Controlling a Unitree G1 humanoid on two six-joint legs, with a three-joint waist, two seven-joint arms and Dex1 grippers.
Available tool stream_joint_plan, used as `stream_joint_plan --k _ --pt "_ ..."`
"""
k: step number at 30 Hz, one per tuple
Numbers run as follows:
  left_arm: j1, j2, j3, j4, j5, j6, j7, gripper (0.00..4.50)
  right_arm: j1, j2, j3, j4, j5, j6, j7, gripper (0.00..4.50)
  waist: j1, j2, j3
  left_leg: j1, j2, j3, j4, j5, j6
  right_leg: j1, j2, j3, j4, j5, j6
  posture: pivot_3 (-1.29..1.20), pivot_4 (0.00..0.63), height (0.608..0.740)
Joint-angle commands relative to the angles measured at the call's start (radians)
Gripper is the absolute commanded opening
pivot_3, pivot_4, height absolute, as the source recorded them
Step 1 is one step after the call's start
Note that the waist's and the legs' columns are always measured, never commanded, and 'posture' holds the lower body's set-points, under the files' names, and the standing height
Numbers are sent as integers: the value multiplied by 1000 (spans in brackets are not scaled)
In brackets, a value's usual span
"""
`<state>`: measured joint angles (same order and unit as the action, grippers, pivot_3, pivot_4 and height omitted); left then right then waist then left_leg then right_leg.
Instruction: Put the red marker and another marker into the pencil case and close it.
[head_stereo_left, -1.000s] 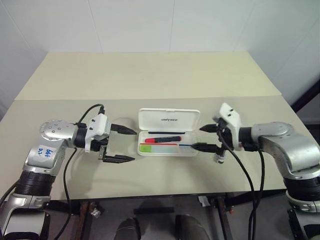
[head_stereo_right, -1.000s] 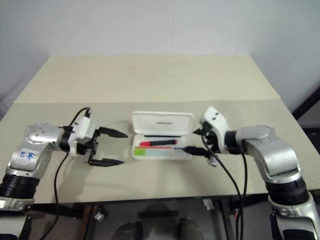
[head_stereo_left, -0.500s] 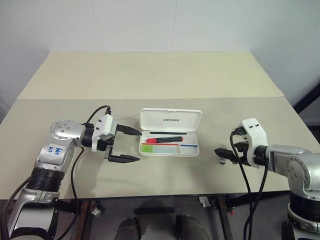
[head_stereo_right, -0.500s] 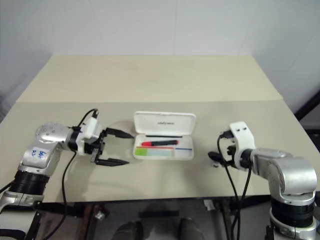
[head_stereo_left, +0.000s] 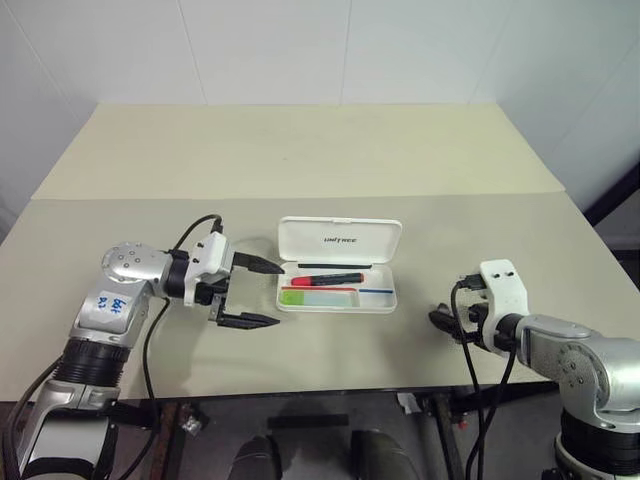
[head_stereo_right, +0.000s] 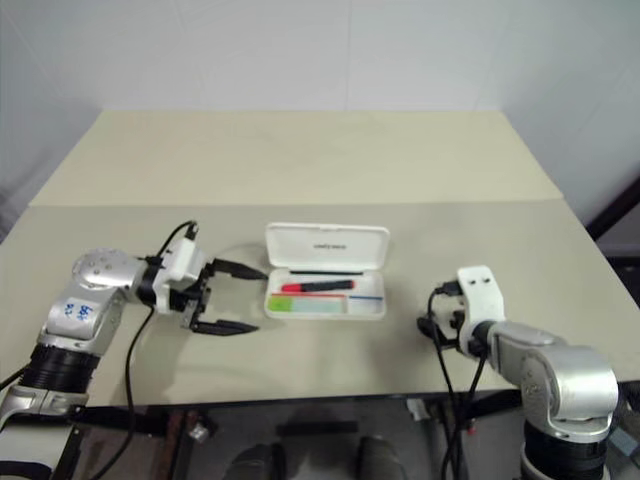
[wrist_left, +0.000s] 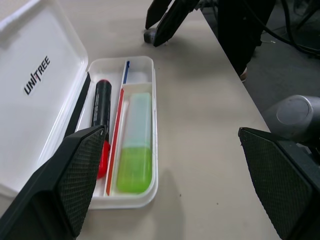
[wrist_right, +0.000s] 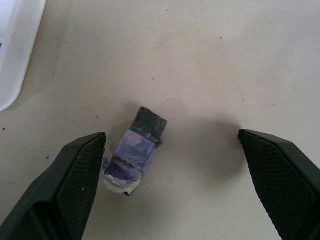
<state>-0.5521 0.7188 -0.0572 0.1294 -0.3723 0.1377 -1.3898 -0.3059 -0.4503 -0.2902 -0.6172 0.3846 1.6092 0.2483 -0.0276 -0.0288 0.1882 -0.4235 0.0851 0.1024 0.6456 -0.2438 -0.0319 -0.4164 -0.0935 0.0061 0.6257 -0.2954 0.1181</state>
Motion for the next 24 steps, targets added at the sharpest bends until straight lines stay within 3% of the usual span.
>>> stream_joint_plan --k 1,9,13,16,19,24 --pt "1 14 25 -41 -12 2 7 4500 5 5 5 6 10 5 -34 4485 0 0 0 0 0 0 0 0 0 0 0 0 0 0 0 0 150 740" --pt "4 23 36 -54 -14 7 18 4500 -9 -22 42 44 7 5 -49 1863 -1 -2 -1 1 0 -1 0 0 0 1 0 0 -1 0 0 0 150 740" --pt "11 29 45 -65 -16 10 26 4500 -12 -99 95 65 3 -40 -13 529 -1 -2 -1 1 0 -1 0 0 0 2 0 0 -2 0 -1 0 150 740" --pt "12 30 48 -67 -16 11 29 4500 -7 -223 162 127 -21 -242 78 529 1 -2 -1 1 -1 -1 1 0 2 4 -1 0 -5 -1 -4 0 150 740" --pt "11 33 51 -66 -17 9 31 4500 -39 -343 225 240 -37 -531 269 529 0 -2 -1 0 -3 0 1 1 4 5 -3 0 -8 -1 -6 0 150 740" --pt "15 39 59 -69 -20 8 38 4500 -114 -432 295 377 -21 -833 573 529 -4 -2 -1 1 -2 1 -1 1 4 4 -1 0 -8 3 2 0 150 740"
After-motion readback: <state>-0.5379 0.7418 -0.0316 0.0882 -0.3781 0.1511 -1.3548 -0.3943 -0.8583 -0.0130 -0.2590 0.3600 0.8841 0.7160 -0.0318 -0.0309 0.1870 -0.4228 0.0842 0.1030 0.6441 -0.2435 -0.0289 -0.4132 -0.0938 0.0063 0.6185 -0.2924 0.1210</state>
